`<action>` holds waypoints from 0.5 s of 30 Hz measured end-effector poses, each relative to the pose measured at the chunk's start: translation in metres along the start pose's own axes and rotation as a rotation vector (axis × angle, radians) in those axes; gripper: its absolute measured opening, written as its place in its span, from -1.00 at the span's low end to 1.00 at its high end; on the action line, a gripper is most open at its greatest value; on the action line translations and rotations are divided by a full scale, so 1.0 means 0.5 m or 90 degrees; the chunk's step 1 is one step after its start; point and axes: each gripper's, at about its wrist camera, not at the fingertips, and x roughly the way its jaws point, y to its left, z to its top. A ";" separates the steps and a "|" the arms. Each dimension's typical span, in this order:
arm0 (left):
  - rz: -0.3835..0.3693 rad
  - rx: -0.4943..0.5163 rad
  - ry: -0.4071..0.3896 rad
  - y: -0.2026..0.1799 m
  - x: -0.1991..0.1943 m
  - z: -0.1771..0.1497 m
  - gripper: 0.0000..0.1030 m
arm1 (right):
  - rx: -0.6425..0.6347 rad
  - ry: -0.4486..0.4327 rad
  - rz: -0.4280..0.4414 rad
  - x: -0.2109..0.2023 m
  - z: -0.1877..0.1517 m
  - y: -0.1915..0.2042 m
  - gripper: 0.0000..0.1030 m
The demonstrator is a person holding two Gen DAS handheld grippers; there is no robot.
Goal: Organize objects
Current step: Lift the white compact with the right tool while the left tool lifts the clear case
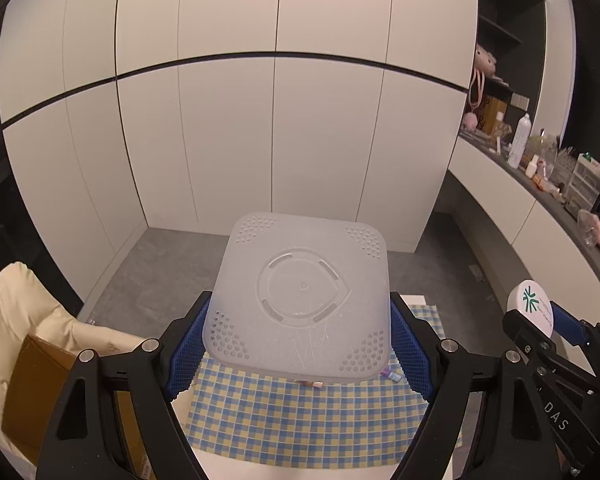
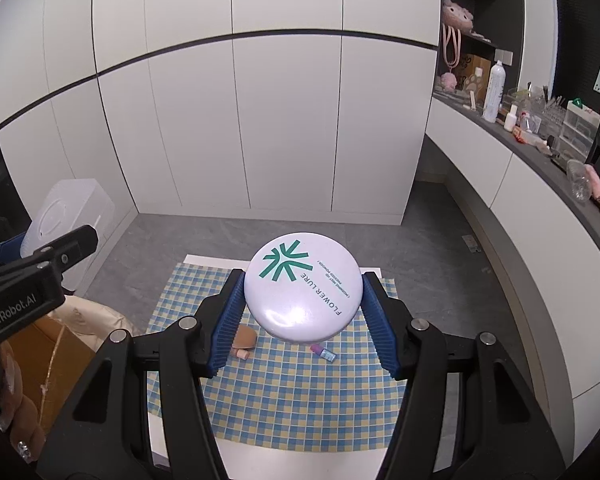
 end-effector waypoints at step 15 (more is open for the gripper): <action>0.007 0.011 -0.023 -0.010 -0.105 0.007 0.60 | -0.006 -0.023 0.021 -0.108 0.009 0.013 0.17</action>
